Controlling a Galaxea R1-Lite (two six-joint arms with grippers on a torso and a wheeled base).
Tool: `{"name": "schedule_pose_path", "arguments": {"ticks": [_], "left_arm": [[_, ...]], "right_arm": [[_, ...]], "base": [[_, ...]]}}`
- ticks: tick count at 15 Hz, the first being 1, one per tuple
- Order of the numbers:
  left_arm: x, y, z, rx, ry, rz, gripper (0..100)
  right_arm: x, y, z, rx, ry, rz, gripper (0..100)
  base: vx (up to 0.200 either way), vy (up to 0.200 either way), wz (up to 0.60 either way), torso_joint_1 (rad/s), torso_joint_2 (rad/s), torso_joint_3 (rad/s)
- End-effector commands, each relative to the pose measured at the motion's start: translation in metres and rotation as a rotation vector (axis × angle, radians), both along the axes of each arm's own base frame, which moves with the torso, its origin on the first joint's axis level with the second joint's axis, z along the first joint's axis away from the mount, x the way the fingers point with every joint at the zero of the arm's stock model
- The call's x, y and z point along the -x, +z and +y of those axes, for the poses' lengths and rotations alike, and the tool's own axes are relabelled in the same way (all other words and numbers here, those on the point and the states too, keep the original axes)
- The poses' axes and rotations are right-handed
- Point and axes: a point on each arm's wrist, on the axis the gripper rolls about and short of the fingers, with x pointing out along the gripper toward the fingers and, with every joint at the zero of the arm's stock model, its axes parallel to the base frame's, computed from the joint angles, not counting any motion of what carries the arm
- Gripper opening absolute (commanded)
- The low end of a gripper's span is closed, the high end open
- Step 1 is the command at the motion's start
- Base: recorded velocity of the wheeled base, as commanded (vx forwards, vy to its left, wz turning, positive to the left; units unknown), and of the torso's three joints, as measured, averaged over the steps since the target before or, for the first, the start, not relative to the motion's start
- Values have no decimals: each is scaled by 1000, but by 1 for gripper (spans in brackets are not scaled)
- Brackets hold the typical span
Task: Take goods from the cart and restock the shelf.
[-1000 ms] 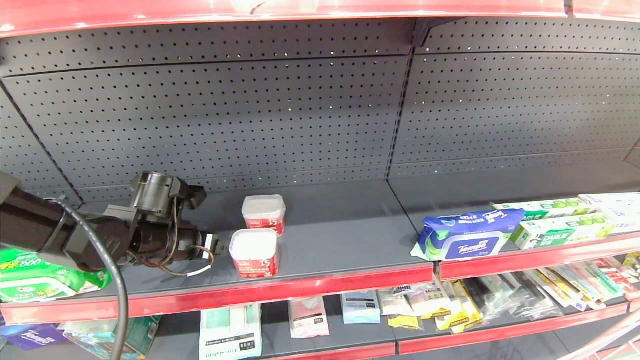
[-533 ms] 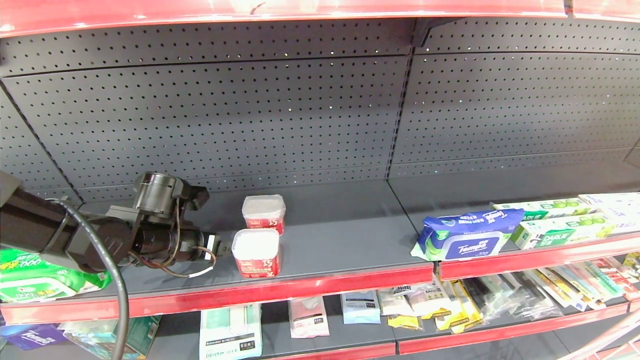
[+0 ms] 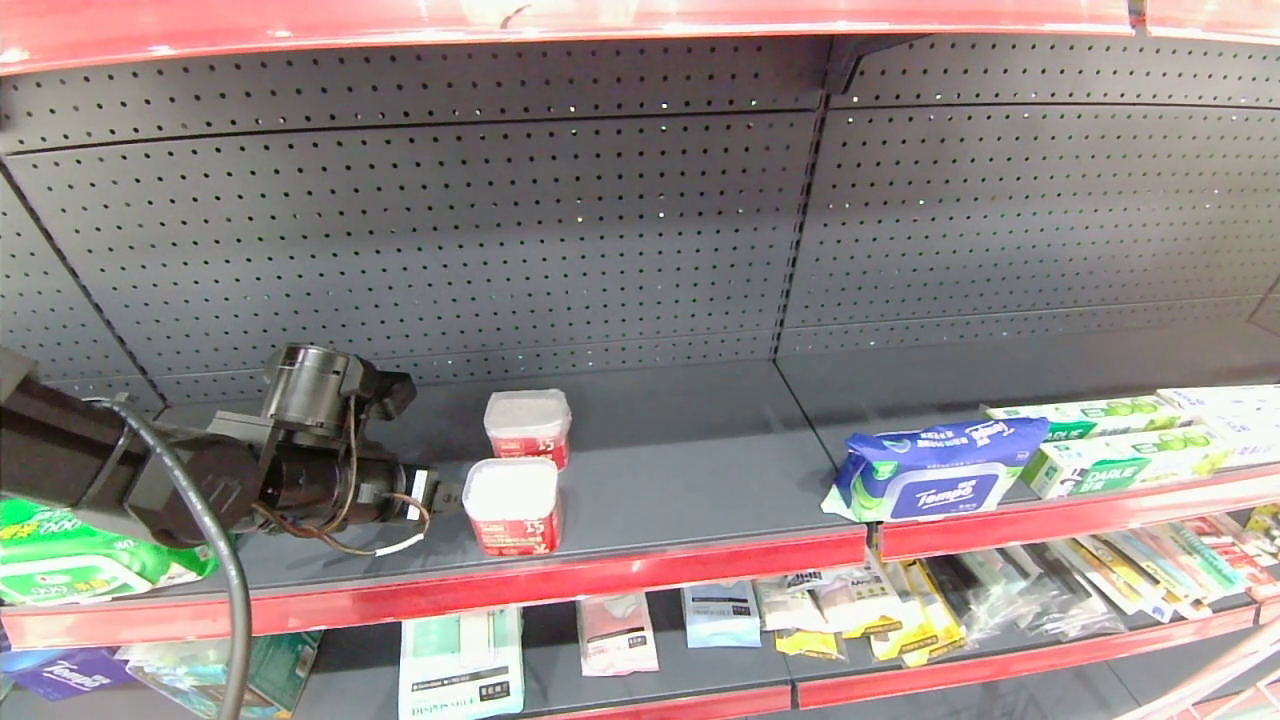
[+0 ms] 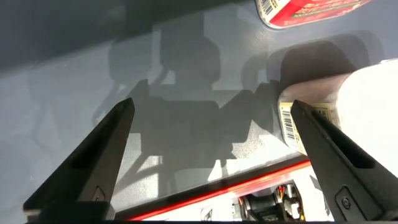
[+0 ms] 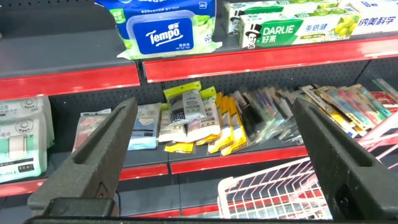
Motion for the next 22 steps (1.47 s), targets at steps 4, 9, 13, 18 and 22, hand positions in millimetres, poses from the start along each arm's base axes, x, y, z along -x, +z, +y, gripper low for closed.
{"name": "schedule_pose_path", "arguments": {"ticks": [4,9,13,18,22], "left_arm": [[63,79,51,-51,83,-218,100],[260,113,63,-51,154,-570,100],[337,37,59,32,114,-761,100],[335,-8,62,105,305,-774,100],[334,-9,62,22,293,-794,100]], "right_arm": [[0,0,0,0,1,1,100],[0,0,0,0,1,1,100],[0,0,0,0,1,1,100],[0,0,0,0,1,1,100],[0,0,0,-3,18,1,100]], "base": [[0,0,0,0,0,0],[0,0,0,0,0,0],[0,0,0,0,0,0],[0,0,0,0,0,0],[0,0,0,0,0,0]]}}
